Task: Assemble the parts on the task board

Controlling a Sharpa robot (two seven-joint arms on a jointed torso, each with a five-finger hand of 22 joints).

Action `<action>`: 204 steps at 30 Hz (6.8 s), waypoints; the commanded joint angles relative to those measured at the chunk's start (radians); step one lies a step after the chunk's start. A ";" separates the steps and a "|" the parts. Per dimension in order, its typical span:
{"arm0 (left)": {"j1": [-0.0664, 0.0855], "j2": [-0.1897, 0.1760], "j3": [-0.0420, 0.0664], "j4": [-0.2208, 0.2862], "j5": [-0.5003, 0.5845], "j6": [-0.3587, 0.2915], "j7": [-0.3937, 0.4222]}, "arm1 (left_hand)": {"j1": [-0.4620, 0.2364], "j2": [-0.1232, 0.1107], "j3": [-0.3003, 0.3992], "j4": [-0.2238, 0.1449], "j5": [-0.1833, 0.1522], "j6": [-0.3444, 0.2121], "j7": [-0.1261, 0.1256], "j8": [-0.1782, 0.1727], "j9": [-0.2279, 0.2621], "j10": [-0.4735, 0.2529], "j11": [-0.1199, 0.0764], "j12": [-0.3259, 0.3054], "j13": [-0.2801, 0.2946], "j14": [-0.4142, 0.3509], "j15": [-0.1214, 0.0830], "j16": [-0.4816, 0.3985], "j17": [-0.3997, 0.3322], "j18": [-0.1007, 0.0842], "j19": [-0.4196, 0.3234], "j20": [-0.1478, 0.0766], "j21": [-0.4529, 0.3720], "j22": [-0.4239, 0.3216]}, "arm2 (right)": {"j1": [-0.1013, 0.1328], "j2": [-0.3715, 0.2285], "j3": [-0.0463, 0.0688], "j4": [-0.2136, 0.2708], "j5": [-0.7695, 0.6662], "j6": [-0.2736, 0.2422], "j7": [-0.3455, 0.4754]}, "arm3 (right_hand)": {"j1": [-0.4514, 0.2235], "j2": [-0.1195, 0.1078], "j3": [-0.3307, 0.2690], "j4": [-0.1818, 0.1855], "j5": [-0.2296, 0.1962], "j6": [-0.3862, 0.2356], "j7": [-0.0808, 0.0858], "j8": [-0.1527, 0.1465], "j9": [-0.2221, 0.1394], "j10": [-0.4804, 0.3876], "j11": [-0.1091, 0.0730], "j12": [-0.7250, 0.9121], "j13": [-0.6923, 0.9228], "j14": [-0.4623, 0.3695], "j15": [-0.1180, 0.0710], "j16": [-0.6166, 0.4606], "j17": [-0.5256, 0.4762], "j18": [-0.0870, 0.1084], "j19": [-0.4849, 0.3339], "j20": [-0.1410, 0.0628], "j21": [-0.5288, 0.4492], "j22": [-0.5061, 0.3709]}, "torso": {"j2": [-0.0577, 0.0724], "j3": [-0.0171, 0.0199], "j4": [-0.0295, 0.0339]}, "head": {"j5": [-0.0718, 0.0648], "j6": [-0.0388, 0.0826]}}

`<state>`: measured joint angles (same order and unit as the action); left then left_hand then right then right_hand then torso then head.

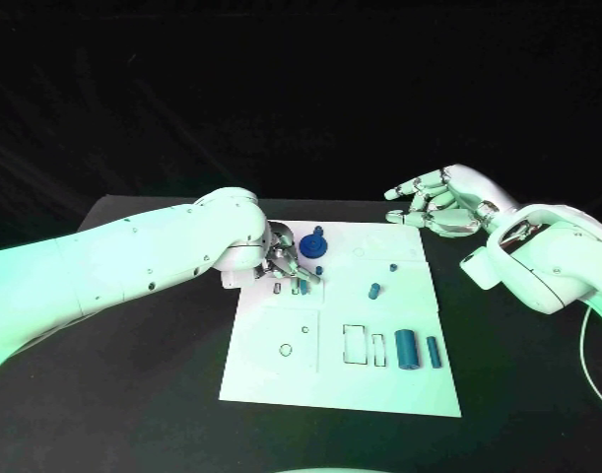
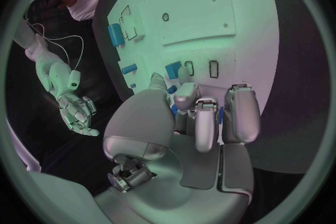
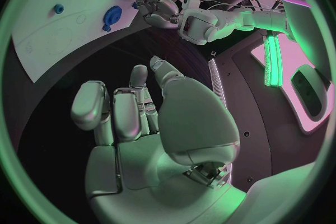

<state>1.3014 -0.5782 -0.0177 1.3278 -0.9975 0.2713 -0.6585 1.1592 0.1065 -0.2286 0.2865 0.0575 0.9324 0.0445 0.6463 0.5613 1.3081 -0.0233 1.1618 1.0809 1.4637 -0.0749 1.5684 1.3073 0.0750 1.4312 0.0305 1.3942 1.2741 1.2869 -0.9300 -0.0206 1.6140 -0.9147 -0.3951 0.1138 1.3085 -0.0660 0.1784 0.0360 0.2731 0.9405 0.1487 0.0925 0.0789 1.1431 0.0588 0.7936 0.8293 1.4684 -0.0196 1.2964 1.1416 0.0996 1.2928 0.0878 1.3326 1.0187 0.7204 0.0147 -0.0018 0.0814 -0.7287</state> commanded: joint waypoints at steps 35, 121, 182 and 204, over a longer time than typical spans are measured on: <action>0.000 0.000 -0.002 0.000 0.034 0.011 0.004 | 0.239 -0.130 0.612 -0.140 0.071 -0.051 0.010 -0.028 0.065 -0.007 -0.007 -0.041 -0.026 0.107 -0.009 0.002 0.263 -0.010 -0.002 -0.007 0.002 0.011 | -0.001 0.012 0.000 -0.010 -0.017 0.040 -0.019 | 0.014 0.006 0.011 -0.007 0.006 0.003 0.002 0.007 -0.003 -0.014 -0.001 -0.015 -0.011 0.018 0.000 -0.009 -0.008 0.012 -0.013 -0.001 -0.010 -0.010 | 0.000 0.0006 0.0009 | -0.002 -0.010; -0.019 -0.010 -0.009 0.008 -0.094 0.083 -0.011 | -0.040 -0.234 0.907 -0.192 0.069 -0.025 -0.012 0.018 0.149 0.026 -0.012 -0.015 -0.010 0.107 -0.015 0.002 0.263 -0.017 0.016 -0.007 0.013 0.047 | -0.003 0.022 -0.001 -0.024 0.029 0.081 -0.011 | 0.007 0.005 0.012 -0.004 0.005 0.001 0.003 0.008 -0.004 -0.020 0.001 -0.023 -0.021 0.018 0.001 -0.011 -0.009 0.014 -0.021 -0.001 -0.018 -0.024 | 0.001 0.0015 -0.0009 | 0.007 -0.029; 0.056 -0.048 0.070 -0.007 -0.018 0.048 0.008 | -0.126 -0.172 0.323 -0.011 0.007 -0.039 0.016 -0.085 0.098 -0.036 0.012 -0.100 -0.093 0.107 0.002 0.002 0.263 -0.003 -0.015 0.004 -0.053 -0.004 | -0.010 0.034 -0.002 -0.044 0.032 0.092 -0.003 | 0.004 0.006 0.014 -0.001 0.008 0.001 0.004 0.009 -0.004 -0.032 0.001 -0.041 -0.039 0.013 0.001 -0.027 -0.030 0.020 -0.037 0.000 -0.033 -0.055 | 0.000 -0.0001 0.0037 | 0.002 -0.026; 0.062 0.125 0.037 -0.340 -0.160 0.086 0.048 | -0.066 -0.134 0.283 0.003 0.009 -0.033 0.027 -0.116 0.049 -0.065 0.023 -0.118 -0.124 0.107 0.014 0.002 0.263 0.001 -0.021 0.018 -0.068 -0.016 | -0.014 0.049 -0.003 -0.051 0.030 0.106 0.003 | 0.004 0.009 0.018 -0.001 0.010 0.001 0.004 0.010 -0.005 -0.035 0.001 -0.045 -0.043 0.013 0.001 -0.028 -0.030 0.020 -0.039 0.000 -0.036 -0.057 | 0.002 -0.0010 0.0006 | 0.008 -0.021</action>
<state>1.3636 -0.4576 0.0196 0.9928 -1.1055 0.3346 -0.6310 1.0855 -0.0304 0.0586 0.2900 0.0626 0.8951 0.0714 0.5338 0.6108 1.2472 0.0016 1.0454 0.9554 1.4638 -0.0677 1.5684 1.3073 0.0622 1.4094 0.0413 1.3271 1.2565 1.2737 -0.8824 -0.0234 1.5637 -0.8794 -0.3060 0.1053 1.3124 -0.0621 0.1920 0.0359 0.2769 0.9403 0.1483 0.0964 0.0756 1.1160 0.0603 0.7549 0.7870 1.4684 -0.0196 1.2731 1.1123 0.0996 1.2623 0.0896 1.3009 0.9627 0.7230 0.0134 -0.0019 0.0900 -0.7507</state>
